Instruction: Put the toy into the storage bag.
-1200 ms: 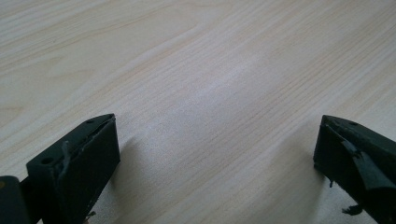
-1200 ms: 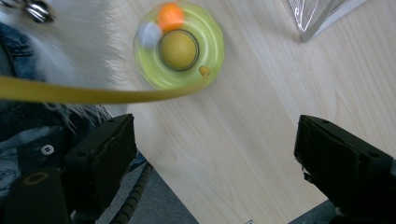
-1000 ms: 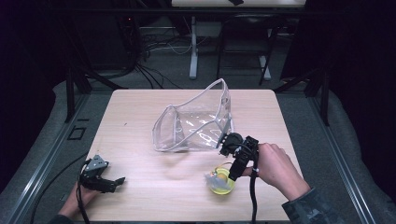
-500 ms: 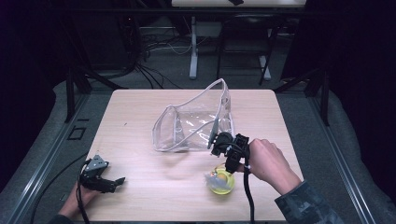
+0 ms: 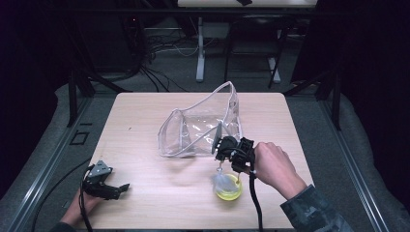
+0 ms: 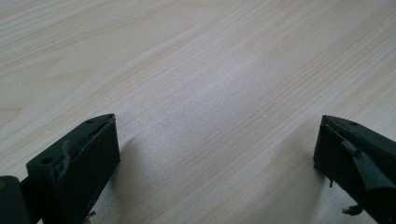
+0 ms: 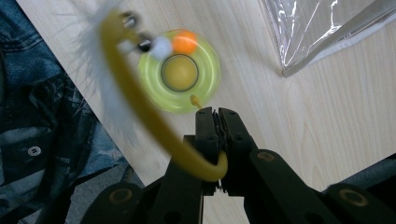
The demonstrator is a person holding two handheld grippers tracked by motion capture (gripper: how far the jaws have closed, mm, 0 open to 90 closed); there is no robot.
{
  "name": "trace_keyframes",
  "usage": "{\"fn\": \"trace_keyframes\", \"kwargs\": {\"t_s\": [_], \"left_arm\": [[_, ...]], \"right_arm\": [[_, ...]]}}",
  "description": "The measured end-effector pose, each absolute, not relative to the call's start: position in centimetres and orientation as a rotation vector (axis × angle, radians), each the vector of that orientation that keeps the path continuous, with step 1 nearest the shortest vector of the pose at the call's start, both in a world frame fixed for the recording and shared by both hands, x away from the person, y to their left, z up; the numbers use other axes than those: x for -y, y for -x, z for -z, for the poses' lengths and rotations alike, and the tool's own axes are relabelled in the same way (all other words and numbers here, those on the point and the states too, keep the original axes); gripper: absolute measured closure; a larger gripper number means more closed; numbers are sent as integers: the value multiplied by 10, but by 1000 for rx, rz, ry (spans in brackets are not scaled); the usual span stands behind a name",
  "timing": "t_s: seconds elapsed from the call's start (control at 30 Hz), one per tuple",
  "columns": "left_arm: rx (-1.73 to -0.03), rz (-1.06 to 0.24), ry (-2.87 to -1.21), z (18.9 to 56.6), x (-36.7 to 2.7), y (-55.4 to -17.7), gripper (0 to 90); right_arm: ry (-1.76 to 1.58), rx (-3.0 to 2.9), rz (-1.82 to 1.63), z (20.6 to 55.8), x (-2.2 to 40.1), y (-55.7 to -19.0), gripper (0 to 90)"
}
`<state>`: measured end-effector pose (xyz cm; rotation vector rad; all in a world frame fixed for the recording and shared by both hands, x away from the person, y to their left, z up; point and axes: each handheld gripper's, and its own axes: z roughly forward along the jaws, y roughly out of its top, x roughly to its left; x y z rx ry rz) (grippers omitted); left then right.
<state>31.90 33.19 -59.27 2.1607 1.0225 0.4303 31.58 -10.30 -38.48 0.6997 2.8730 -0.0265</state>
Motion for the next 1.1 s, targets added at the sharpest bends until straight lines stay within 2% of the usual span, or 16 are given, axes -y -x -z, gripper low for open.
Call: {"fn": "trace_keyframes", "kwargs": {"t_s": [1.1], "left_arm": [[-1022,-430,-2163,593,-332,-319,2]], "right_arm": [[-845,-2865,60,362,130,-344,876]]}}
